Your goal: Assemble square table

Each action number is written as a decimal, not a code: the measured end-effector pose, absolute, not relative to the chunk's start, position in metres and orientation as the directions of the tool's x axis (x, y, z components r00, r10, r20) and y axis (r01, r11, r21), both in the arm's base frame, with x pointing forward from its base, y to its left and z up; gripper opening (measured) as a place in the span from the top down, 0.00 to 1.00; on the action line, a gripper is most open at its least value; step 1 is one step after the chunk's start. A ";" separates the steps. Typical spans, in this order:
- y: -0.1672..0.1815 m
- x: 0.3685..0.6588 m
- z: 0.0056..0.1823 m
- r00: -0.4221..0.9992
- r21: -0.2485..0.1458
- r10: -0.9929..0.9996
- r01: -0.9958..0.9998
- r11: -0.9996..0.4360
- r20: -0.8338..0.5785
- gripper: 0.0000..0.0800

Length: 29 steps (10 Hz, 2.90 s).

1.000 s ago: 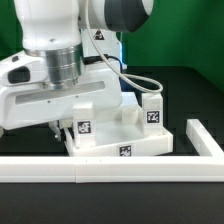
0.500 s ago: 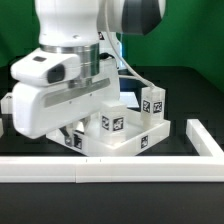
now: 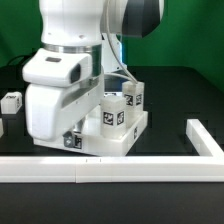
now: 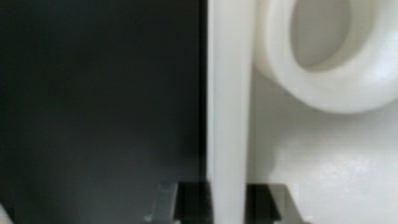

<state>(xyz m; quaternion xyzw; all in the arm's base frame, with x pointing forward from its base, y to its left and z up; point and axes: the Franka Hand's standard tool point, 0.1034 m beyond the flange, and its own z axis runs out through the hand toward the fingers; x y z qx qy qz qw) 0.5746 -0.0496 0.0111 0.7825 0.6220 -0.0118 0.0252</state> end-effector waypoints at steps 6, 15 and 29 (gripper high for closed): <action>-0.049 0.574 0.011 -0.169 0.001 0.982 0.986 0.169 -0.086 0.93; 0.036 0.592 0.025 -0.672 -0.031 0.740 0.741 0.671 -0.044 0.93; 0.101 0.579 0.016 -0.975 -0.151 0.001 -0.033 0.988 0.223 0.92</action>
Offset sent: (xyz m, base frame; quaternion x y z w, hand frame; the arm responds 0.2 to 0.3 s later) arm 0.0000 0.0000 0.0000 0.0000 0.0000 -0.1938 0.9810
